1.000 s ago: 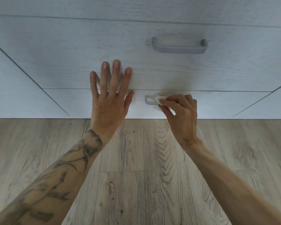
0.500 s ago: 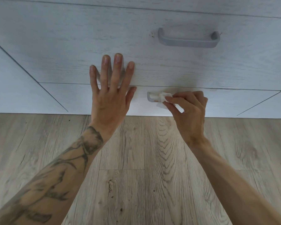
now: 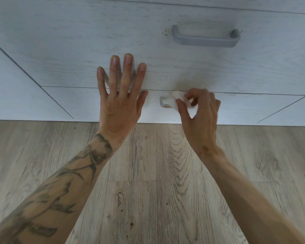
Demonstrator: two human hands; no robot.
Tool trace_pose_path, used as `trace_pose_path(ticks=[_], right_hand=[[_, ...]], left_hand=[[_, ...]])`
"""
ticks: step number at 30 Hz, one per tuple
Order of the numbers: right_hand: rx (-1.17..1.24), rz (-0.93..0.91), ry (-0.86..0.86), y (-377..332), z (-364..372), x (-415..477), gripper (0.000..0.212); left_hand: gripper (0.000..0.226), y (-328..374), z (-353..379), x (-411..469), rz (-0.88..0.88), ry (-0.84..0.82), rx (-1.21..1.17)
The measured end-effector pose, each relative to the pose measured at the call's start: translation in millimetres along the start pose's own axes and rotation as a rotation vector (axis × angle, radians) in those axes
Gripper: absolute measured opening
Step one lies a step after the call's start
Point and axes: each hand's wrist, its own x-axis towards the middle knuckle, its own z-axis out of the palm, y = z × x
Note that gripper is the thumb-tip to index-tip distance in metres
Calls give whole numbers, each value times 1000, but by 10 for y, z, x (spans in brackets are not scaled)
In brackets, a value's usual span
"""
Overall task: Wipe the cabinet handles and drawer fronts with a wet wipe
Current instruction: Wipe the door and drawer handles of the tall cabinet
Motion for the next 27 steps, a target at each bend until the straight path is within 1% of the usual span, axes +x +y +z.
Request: trace_pose_path(ticks=[2, 3, 4, 7, 10, 14, 19, 23, 27], right_hand=[[-51, -65, -67, -51, 90, 14, 10], [-81, -81, -85, -42, 117, 8, 5], [-106, -76, -90, -17, 123, -4, 5], [-145, -81, -66, 97, 85, -79, 11], [-139, -109, -30, 92, 123, -73, 10], [-150, -152, -35, 41, 198, -9, 9], [-117, -79, -10, 66, 138, -51, 12], [-136, -118, -33, -72, 276, 35, 12], [-219, -81, 45, -88, 254, -59, 14]], left_hand=[[77, 1, -3, -3, 0, -3, 0], [78, 1, -3, -7, 0, -1, 2], [78, -2, -2, -11, 1, 1, 4], [78, -5, 6, -14, 3, 0, 10], [79, 2, 12, -16, 1, -10, 14], [79, 1, 20, -18, 0, 3, 4], [79, 6, 13, -14, 1, 4, 7], [79, 7, 8, -8, 6, 18, 9], [79, 1, 2, -7, 4, 17, 15]])
